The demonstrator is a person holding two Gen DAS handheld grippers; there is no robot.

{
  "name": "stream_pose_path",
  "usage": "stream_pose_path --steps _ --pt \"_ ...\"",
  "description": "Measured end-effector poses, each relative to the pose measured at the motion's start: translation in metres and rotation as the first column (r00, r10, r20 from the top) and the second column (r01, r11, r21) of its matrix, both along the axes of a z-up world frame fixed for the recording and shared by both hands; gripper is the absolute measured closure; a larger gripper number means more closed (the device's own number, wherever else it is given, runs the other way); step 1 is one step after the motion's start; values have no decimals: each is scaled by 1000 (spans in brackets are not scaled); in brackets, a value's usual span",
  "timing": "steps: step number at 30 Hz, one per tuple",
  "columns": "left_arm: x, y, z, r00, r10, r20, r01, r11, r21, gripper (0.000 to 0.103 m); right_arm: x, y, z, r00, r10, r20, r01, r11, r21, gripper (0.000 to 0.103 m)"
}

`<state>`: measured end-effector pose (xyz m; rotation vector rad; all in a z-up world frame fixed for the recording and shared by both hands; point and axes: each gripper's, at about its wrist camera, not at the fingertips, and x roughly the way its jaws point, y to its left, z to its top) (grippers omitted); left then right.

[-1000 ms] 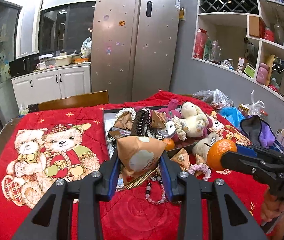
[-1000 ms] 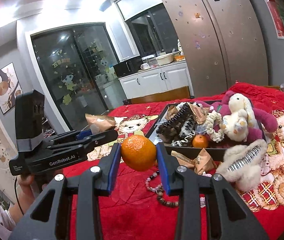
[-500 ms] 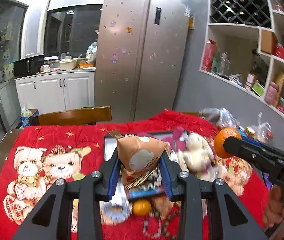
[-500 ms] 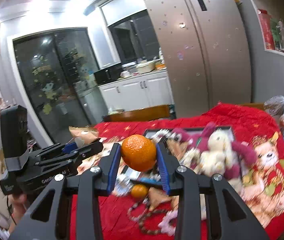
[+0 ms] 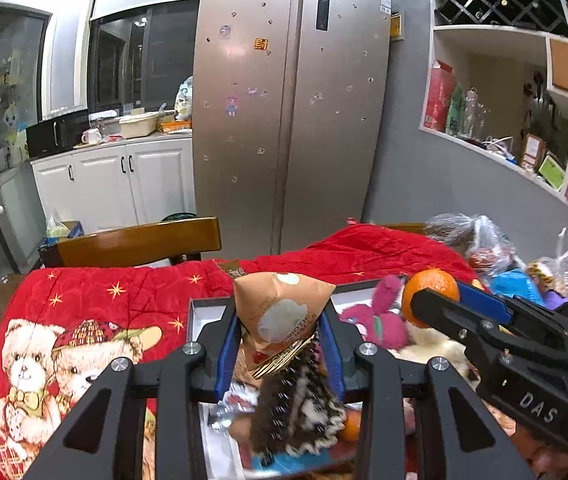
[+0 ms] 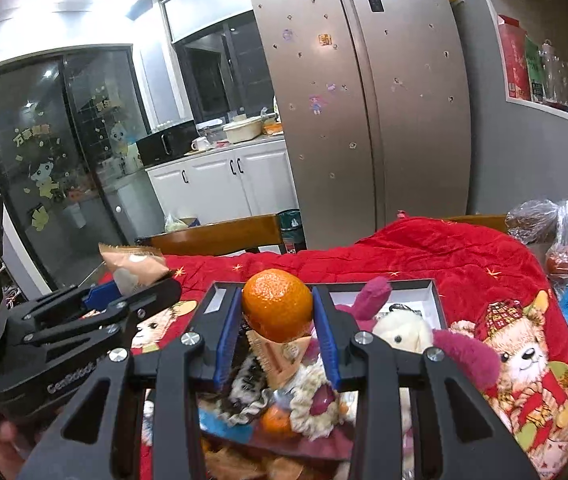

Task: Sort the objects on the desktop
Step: 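Lift and carry the orange with the right gripper while the left gripper carries the packet to the box, then lower both held items into the black box and open both grippers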

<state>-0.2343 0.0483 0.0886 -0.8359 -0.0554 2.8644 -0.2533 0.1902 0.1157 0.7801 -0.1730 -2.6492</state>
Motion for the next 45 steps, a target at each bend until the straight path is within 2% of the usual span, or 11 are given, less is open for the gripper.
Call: stream_pose_path --steps 3,5,8,10,14,16,45 --pt "-5 0 -10 999 18 -30 -18 1000 -20 66 -10 -3 -13 1000 27 5 -27 999 32 66" --pt "-12 2 -15 1000 2 -7 -2 999 -41 66 -16 -4 -20 999 42 28 -43 999 23 66" --pt "-18 -3 -22 1000 -14 14 14 999 -30 66 -22 -3 -29 999 26 40 -27 999 42 66" --pt "-22 -5 -25 1000 2 28 -1 999 -40 66 -24 -2 -35 999 23 50 -25 999 38 66" --pt "-27 -8 -28 998 -2 57 3 1000 -12 66 -29 -3 -44 997 26 70 -29 999 46 66" --pt "-26 -8 -28 999 4 49 -3 1000 -26 66 -31 -3 -47 996 28 79 -32 998 47 66" --pt "-30 4 -44 996 -44 83 49 997 -54 66 -37 2 -53 995 3 98 -8 998 59 66"
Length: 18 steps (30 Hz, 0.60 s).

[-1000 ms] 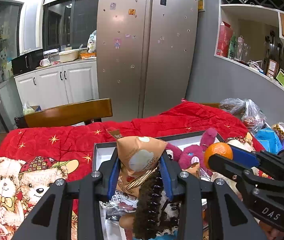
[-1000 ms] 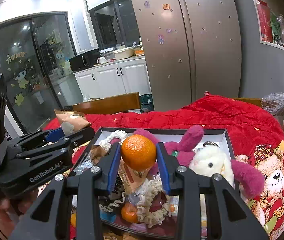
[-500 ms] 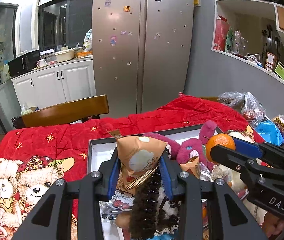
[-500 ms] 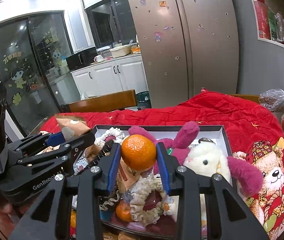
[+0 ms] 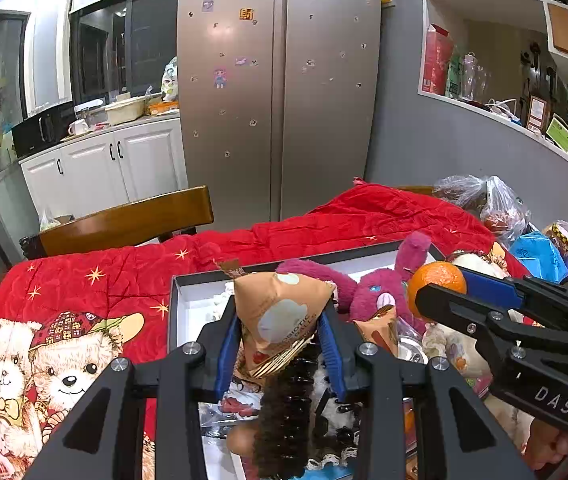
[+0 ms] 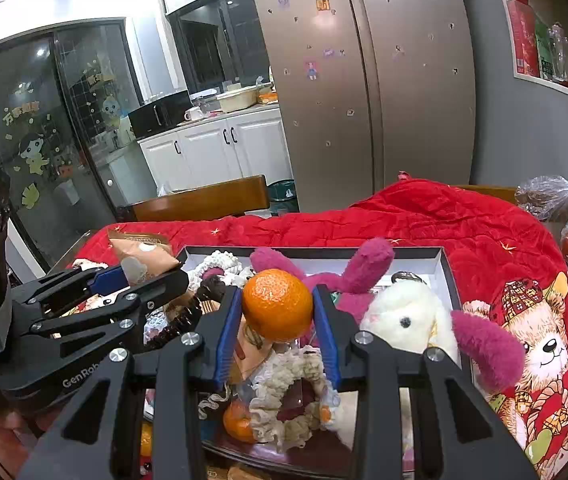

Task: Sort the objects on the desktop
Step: 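Lower both held items into the black box and open both grippers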

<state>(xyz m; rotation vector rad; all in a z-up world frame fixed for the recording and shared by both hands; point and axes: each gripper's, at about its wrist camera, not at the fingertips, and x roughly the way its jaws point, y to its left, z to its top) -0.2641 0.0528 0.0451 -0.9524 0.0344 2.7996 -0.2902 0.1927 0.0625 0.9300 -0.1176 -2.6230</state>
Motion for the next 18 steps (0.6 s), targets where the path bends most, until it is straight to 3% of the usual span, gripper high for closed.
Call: stream_pose_path --steps 11,13,16,18 --pt "0 1 -1 1000 -19 9 19 1000 7 63 0 2 -3 1000 1 5 -1 1000 -8 66" --pt "1 1 -1 999 -31 11 31 999 19 53 -1 5 -4 1000 1 11 -1 1000 -30 66" --pt "4 1 4 999 -36 -9 36 999 17 27 -2 10 -3 1000 -2 15 3 998 -67 64" --pt "5 0 6 999 -25 -25 25 1000 11 23 -2 17 0 1000 -2 5 3 995 -102 59"
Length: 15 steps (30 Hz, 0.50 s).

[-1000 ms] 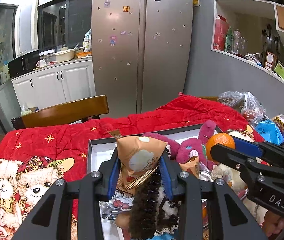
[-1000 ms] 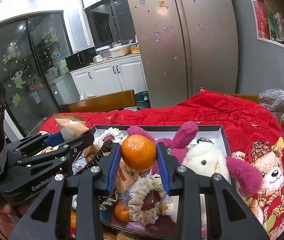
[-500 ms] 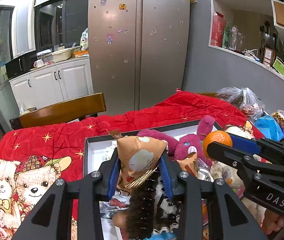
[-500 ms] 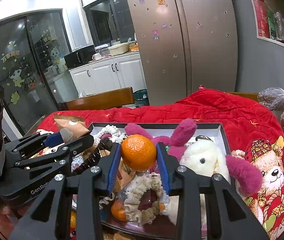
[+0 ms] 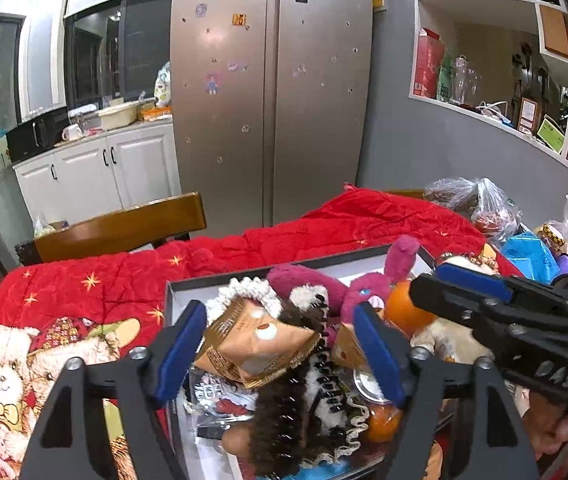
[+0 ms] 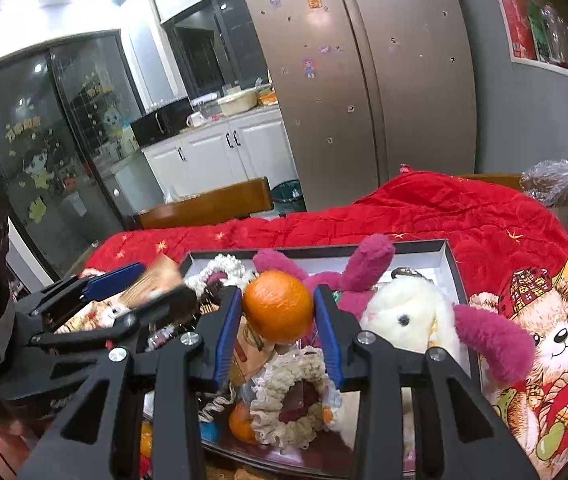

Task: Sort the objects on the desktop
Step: 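Lower both held items into the black box and open both grippers, then withdraw both grippers from the box back over the blanket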

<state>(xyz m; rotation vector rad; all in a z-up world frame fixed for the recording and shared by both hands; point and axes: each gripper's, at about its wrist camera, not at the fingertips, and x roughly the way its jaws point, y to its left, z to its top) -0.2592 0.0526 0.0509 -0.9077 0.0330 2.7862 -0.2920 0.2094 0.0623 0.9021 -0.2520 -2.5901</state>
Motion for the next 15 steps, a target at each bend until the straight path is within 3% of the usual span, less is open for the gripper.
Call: stream_pose_path --steps 2,5,15 --pt "-2 -3 0 1000 3 6 -3 1000 7 21 2 5 4 1000 5 -11 -5 1000 -30 35" --pt "-6 -7 -1 999 17 27 -18 1000 21 21 6 8 11 999 6 -32 -8 998 -56 21" --pt "-6 -20 4 998 53 26 -53 998 24 21 10 8 19 999 2 -35 -5 998 -66 10"
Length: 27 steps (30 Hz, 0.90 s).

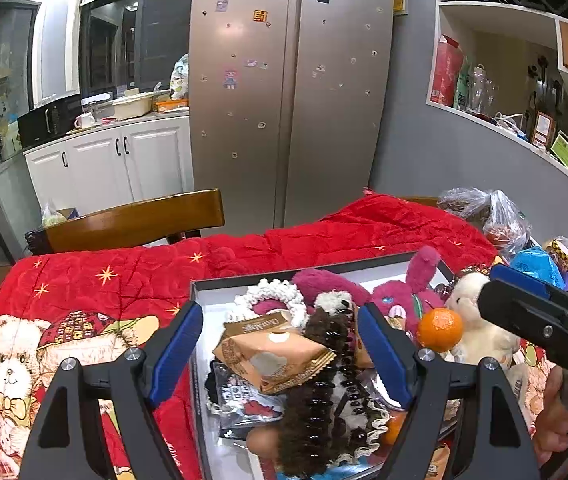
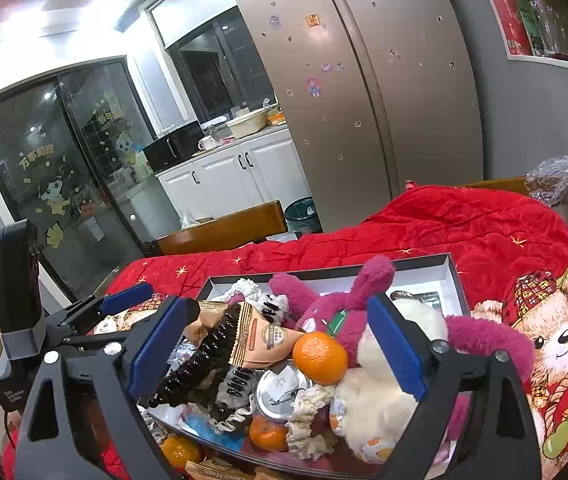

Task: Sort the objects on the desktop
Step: 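Withdraw both grippers from the box back over the blanket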

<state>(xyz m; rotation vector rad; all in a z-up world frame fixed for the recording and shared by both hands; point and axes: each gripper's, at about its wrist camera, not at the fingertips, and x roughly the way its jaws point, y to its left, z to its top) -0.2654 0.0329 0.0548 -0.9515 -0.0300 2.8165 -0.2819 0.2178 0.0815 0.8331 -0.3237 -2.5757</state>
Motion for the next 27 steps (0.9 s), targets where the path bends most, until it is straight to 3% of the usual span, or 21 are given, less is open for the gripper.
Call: stream_pose_path --steps 9,19,23,27 --pt "11 -22 22 999 47 -28 -46 999 16 21 15 7 21 999 -1 -34 0 1000 -10 9" --pt "70 -61 66 985 140 -104 -140 990 10 21 66 21 66 994 -34 -109 30 999 -33 6" --pt "99 -77 62 983 155 -95 -154 988 14 21 90 13 77 988 -26 -150 22 999 -26 6" --pt "122 -85 47 979 183 -91 -188 981 -51 21 106 -5 67 990 11 -137 -11 1000 1 6"
